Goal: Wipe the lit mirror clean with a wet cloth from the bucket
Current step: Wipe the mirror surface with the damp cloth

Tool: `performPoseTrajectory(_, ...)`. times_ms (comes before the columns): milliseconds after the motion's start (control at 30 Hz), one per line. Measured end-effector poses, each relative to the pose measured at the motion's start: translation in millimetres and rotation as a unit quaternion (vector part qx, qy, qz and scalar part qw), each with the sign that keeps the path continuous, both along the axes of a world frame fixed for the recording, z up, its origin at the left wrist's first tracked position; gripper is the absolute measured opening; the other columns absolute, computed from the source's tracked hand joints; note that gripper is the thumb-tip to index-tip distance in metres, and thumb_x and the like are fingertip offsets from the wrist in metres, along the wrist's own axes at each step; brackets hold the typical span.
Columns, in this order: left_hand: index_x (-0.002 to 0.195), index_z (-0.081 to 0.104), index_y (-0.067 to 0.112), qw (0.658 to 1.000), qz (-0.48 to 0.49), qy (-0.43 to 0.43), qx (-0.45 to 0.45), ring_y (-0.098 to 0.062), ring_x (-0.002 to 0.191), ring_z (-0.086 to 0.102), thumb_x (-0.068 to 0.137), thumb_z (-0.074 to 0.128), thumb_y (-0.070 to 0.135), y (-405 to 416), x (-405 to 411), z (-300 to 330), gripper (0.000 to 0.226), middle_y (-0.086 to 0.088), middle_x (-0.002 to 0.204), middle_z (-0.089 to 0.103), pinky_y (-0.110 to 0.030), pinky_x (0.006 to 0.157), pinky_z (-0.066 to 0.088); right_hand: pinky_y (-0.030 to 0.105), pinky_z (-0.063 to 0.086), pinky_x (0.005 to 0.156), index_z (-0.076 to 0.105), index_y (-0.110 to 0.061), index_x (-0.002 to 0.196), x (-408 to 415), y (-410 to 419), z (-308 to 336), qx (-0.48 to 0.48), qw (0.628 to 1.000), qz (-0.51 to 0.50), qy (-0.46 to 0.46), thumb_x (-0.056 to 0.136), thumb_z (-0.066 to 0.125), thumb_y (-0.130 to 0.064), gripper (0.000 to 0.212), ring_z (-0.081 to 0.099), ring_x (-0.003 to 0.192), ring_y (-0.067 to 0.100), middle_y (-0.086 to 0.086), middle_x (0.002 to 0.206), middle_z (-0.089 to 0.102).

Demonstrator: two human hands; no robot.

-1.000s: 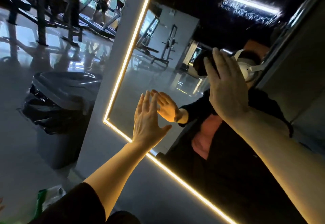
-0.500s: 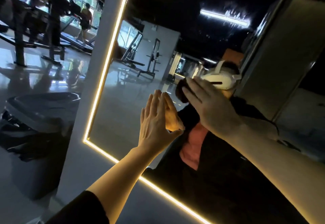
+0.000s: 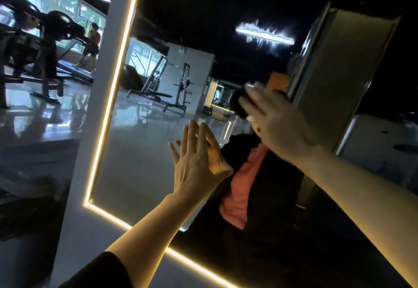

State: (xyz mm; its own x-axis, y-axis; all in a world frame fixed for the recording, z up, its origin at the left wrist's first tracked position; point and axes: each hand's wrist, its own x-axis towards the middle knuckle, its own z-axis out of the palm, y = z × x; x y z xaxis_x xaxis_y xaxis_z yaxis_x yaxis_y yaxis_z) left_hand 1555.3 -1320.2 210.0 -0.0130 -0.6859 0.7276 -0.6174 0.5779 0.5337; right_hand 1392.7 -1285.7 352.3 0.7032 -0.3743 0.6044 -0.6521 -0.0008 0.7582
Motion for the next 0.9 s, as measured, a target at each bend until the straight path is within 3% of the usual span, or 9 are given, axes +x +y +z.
performPoseTrajectory(67, 0.155, -0.009, 0.027, 1.0, 0.009, 0.011, 0.008, -0.019, 0.148, -0.023, 0.067, 0.074, 0.067, 3, -5, 6, 0.127, -0.001, 0.162, -0.021, -0.052, 0.117, -0.017, 0.051, 0.029, 0.117, 0.046, -0.002, 0.143, 0, -1, 25, -0.044, 0.994, -0.01, -0.095, 0.088, 0.059, 0.008, 0.058, 0.036, 0.141, 0.042, 0.024, 0.151, 0.039)
performPoseTrajectory(133, 0.155, -0.01, 0.03, 1.0, 0.012, 0.015, 0.015, -0.021, 0.147, -0.025, 0.067, 0.073, 0.068, 5, -10, 9, 0.127, -0.003, 0.161, -0.024, -0.055, 0.117, -0.017, 0.051, 0.027, 0.118, 0.043, -0.003, 0.145, 5, 0, 26, -0.059, 0.99, -0.006, -0.132, 0.09, 0.057, 0.007, 0.058, 0.033, 0.143, 0.041, 0.023, 0.154, 0.036)
performPoseTrajectory(300, 0.155, -0.012, 0.031, 1.0, 0.013, 0.009, -0.018, -0.022, 0.147, -0.027, 0.066, 0.071, 0.071, 6, -17, 11, 0.128, 0.002, 0.159, -0.03, -0.059, 0.115, -0.014, 0.045, 0.025, 0.115, 0.05, -0.002, 0.14, 6, 0, -27, 0.03, 0.999, 0.008, 0.02, 0.092, 0.04, 0.0, 0.049, 0.043, 0.137, 0.039, 0.023, 0.147, 0.046)
performPoseTrajectory(367, 0.156, -0.009, 0.03, 0.999, 0.006, 0.005, -0.033, -0.02, 0.147, -0.026, 0.067, 0.069, 0.073, 8, -22, 17, 0.126, 0.002, 0.16, -0.027, -0.059, 0.116, -0.014, 0.047, 0.025, 0.116, 0.052, -0.002, 0.139, 3, 1, -10, 0.007, 1.0, 0.004, 0.001, 0.091, 0.045, 0.001, 0.049, 0.043, 0.136, 0.04, 0.024, 0.146, 0.047)
performPoseTrajectory(500, 0.157, -0.005, 0.027, 0.999, -0.011, 0.0, -0.049, -0.017, 0.147, -0.027, 0.065, 0.048, 0.082, 11, -29, 24, 0.12, 0.001, 0.162, -0.024, -0.058, 0.115, -0.015, 0.051, 0.028, 0.118, 0.045, -0.003, 0.144, 3, 3, 16, -0.052, 0.991, -0.012, -0.123, 0.087, 0.053, -0.001, 0.058, 0.034, 0.142, 0.04, 0.023, 0.153, 0.037)
performPoseTrajectory(600, 0.156, -0.012, 0.024, 0.999, -0.009, -0.012, -0.047, -0.014, 0.145, -0.031, 0.067, 0.055, 0.078, 9, -32, 23, 0.123, 0.001, 0.16, -0.027, -0.055, 0.115, -0.019, 0.049, 0.031, 0.116, 0.049, -0.002, 0.141, 2, 0, -12, 0.003, 0.999, 0.007, -0.04, 0.092, 0.04, -0.001, 0.05, 0.039, 0.14, 0.04, 0.023, 0.149, 0.043)
performPoseTrajectory(700, 0.155, -0.014, 0.024, 0.998, -0.006, -0.019, -0.054, -0.014, 0.145, -0.031, 0.063, 0.04, 0.089, 9, -32, 23, 0.125, 0.0, 0.16, -0.028, -0.052, 0.113, -0.022, 0.047, 0.029, 0.116, 0.051, -0.002, 0.139, -4, 4, -1, 0.021, 1.0, 0.0, 0.016, 0.093, 0.027, -0.004, 0.052, 0.042, 0.137, 0.04, 0.024, 0.146, 0.046)
performPoseTrajectory(800, 0.157, -0.005, 0.026, 0.998, 0.001, -0.009, -0.061, -0.015, 0.146, -0.027, 0.057, 0.025, 0.099, 8, -31, 24, 0.127, 0.0, 0.163, -0.02, -0.055, 0.114, -0.019, 0.049, 0.026, 0.117, 0.049, -0.003, 0.141, -9, 2, 37, -0.068, 0.992, -0.015, -0.102, 0.093, 0.045, -0.001, 0.048, 0.038, 0.14, 0.041, 0.024, 0.149, 0.043)
performPoseTrajectory(900, 0.157, -0.002, 0.025, 0.998, 0.006, -0.003, -0.06, -0.012, 0.145, -0.025, 0.062, 0.04, 0.091, 8, -31, 28, 0.123, 0.002, 0.163, -0.017, -0.059, 0.116, -0.013, 0.05, 0.029, 0.117, 0.047, -0.005, 0.143, -4, 1, 30, -0.09, 0.987, -0.005, -0.132, 0.089, 0.048, 0.002, 0.054, 0.037, 0.141, 0.039, 0.022, 0.151, 0.041)
